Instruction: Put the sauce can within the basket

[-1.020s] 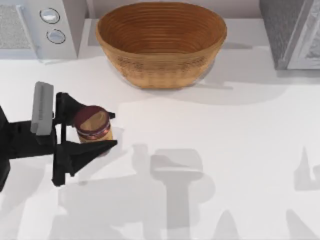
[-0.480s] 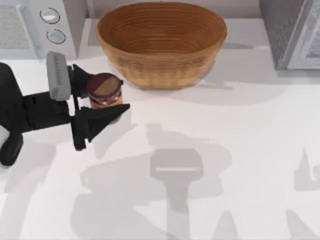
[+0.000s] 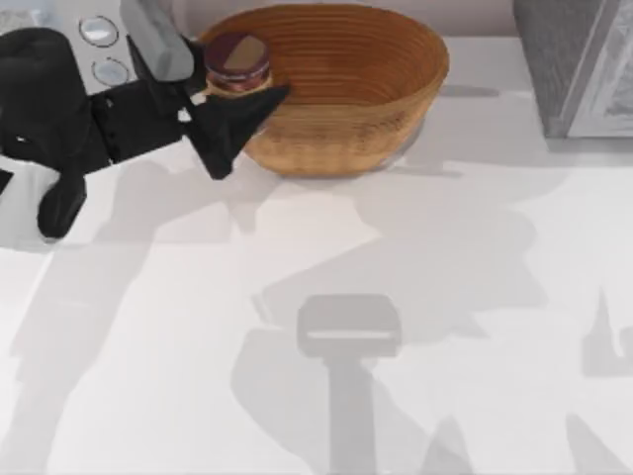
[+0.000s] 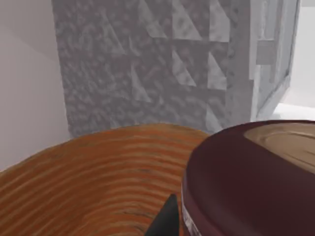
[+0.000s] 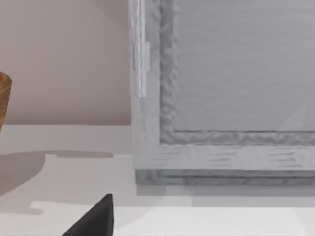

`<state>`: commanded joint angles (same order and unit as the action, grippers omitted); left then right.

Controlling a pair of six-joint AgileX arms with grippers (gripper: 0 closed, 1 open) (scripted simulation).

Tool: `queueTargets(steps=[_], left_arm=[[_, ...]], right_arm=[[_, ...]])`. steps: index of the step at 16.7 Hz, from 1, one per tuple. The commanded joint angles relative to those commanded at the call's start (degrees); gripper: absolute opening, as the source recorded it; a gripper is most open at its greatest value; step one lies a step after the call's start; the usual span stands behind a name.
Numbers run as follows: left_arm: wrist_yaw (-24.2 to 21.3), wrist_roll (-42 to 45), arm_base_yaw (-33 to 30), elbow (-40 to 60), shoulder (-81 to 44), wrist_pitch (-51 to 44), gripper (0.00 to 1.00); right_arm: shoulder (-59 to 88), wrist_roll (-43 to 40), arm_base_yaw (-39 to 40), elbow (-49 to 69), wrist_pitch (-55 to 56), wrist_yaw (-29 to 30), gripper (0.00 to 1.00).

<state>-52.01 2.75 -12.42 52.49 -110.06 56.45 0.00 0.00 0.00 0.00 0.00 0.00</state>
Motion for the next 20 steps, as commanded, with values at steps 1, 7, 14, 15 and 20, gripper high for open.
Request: queueTargets(steps=[1, 7, 14, 15, 20], left_arm=[[2.73, -0.29, -0.69, 2.06, -0.06, -1.86, 0.00], [19.40, -1.70, -4.53, 15.27, -0.63, -14.15, 0.00], [21.70, -1.71, -4.97, 17.43, -0.42, -16.30, 0.00], [21.78, -1.74, -5.08, 17.62, -0.60, -16.31, 0.00], [23.35, -1.83, -7.11, 24.48, -7.14, -16.52, 0.00]], right_arm=[[0.00, 0.00, 0.00, 0.00, 0.00, 0.00, 1.00], [0.00, 0.00, 0.00, 0.00, 0.00, 0.00, 1.00], [0.00, 0.00, 0.00, 0.00, 0.00, 0.00, 1.00], [0.00, 0.00, 0.00, 0.00, 0.00, 0.00, 1.00], [0.00, 0.00, 0.00, 0.00, 0.00, 0.00, 1.00]])
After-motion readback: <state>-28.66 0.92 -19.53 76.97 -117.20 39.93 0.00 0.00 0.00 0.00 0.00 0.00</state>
